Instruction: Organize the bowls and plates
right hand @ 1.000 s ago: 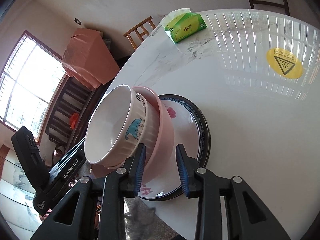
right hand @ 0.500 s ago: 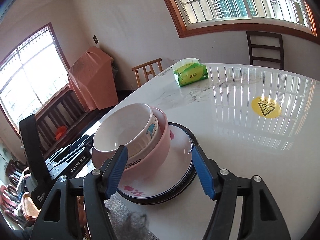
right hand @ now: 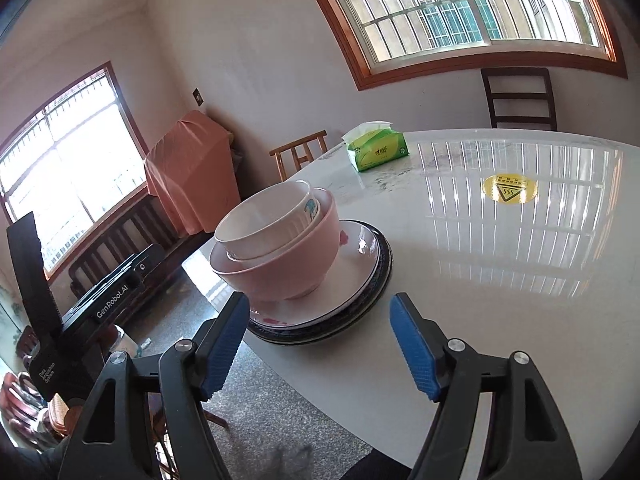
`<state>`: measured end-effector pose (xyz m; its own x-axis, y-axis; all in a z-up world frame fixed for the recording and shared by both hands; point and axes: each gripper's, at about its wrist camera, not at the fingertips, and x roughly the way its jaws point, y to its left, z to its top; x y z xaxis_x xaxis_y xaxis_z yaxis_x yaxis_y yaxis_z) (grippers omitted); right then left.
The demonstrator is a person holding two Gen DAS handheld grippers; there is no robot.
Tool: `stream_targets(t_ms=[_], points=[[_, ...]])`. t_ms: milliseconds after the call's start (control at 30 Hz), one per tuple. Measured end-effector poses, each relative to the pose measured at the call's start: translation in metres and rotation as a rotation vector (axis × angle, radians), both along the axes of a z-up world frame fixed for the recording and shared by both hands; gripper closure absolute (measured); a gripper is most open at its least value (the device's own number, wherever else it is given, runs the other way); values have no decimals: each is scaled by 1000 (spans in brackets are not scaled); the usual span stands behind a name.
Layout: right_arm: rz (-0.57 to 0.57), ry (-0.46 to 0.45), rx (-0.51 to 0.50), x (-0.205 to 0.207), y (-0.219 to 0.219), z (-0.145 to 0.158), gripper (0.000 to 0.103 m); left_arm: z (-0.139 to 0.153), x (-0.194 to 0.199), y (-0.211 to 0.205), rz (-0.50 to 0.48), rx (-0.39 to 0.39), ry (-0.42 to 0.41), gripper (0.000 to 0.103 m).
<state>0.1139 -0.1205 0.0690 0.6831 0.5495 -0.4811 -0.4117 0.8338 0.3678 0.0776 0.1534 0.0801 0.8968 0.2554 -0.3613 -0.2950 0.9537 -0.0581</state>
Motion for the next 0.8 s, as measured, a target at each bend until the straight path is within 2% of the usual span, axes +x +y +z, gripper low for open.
stream_targets(t_ms=[133, 267, 433, 533, 700, 767, 800], points=[[-22, -67, 3, -26, -10, 12, 21, 19, -23, -29, -65, 41, -83, 40], [-44, -116, 31, -45, -27, 21, 20, 38, -41, -57, -169, 57, -126, 25], [-87, -162, 64, -64, -51, 31, 17, 61, -65, -85, -273, 48, -187, 19], [-113, -184, 88, -75, -67, 34, 15, 73, -72, -105, -327, 74, -188, 17], [-162, -211, 107, -86, -92, 36, 10, 86, -82, -128, -405, 64, -202, 15], [-179, -206, 115, -87, -100, 34, 8, 89, -84, -139, -404, 79, -197, 3], [-185, -202, 122, -88, -104, 33, 8, 90, -86, -144, -412, 87, -200, 0]])
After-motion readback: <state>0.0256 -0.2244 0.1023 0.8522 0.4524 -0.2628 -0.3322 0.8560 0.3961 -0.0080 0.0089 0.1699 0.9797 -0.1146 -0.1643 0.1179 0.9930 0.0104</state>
